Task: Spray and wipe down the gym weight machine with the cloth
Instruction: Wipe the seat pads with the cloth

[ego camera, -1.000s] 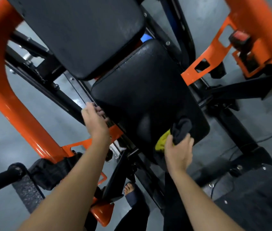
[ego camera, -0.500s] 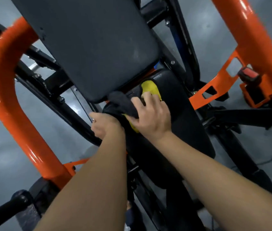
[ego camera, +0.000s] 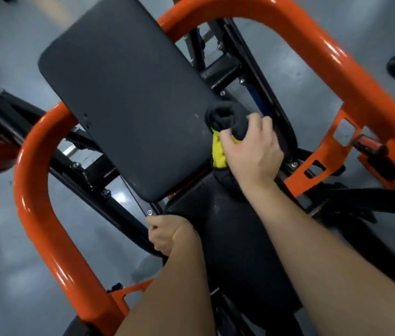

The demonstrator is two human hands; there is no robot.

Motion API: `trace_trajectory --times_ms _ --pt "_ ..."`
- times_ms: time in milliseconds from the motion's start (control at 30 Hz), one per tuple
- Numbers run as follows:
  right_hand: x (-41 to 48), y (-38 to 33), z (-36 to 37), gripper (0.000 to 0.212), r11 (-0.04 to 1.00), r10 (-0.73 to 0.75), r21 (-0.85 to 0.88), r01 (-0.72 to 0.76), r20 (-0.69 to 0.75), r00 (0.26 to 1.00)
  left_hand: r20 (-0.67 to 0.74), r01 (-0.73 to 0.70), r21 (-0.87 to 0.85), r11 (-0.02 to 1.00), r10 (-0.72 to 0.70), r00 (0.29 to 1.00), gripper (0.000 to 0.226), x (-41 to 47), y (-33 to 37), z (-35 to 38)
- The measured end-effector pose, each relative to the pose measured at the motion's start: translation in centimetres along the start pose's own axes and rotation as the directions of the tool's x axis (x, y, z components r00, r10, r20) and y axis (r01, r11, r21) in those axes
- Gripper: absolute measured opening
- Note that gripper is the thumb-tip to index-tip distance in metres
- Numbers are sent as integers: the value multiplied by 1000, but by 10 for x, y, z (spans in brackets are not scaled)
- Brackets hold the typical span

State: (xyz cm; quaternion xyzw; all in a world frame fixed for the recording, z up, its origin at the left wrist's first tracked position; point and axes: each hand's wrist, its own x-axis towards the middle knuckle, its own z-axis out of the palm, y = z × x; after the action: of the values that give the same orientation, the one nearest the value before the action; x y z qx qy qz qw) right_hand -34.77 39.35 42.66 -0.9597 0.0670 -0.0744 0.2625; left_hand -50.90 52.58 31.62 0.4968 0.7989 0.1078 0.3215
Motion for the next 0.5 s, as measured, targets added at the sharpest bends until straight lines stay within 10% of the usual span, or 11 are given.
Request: trace_trajectory --times_ms 300,500 --pt "-43 31 3 52 980 -167 100 172 -50 985 -34 17 -119 993 -21 999 63 -68 51 -38" --pt "-123 80 10 27 979 -32 197 48 -83 996 -10 -6 -95 995 5 1000 66 -73 50 -38"
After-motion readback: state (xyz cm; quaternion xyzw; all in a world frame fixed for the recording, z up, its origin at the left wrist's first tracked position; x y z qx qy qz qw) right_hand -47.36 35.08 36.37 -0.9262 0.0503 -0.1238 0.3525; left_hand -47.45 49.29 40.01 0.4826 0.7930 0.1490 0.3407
